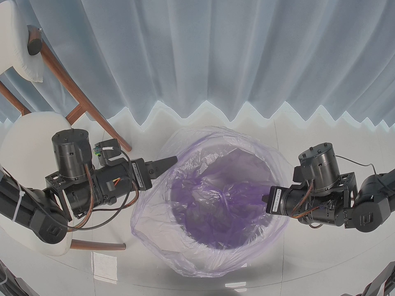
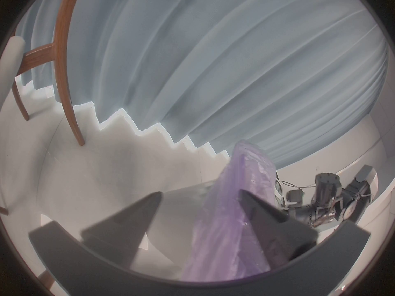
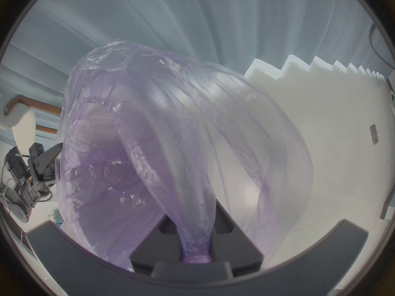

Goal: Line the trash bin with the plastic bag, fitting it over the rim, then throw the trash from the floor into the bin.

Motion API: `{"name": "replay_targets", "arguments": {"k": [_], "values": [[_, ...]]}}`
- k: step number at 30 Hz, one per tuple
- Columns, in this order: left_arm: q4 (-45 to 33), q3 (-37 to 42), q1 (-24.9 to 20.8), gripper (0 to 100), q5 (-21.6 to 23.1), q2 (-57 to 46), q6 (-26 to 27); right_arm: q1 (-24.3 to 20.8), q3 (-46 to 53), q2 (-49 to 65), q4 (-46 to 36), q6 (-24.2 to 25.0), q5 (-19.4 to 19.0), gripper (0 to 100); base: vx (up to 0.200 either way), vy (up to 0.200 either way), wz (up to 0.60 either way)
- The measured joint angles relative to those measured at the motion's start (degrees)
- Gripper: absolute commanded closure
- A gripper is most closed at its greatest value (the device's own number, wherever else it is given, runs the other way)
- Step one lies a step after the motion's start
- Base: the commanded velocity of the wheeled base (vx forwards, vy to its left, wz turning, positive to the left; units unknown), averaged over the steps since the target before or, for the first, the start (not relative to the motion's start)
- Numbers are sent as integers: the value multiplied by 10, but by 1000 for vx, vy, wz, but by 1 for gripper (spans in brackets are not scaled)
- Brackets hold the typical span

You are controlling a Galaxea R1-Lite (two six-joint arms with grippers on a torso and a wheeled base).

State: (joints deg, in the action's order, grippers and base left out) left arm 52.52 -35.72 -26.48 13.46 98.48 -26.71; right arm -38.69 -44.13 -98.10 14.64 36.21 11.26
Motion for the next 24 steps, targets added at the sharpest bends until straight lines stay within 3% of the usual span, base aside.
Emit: {"name": "replay_targets", "arguments": {"k": [8,14,24], "values": [[4,-58,34,100,-3,32,-25,-1,8,6,33,1,-3,100,0,0,0],[-1,-92,47,100,-4,49,-70,-2,30,19,92,3,-38,100,0,0,0],[5,-86,42,100,-7,77,-85,-1,45,30,153,58,-53,100,0,0,0]]}}
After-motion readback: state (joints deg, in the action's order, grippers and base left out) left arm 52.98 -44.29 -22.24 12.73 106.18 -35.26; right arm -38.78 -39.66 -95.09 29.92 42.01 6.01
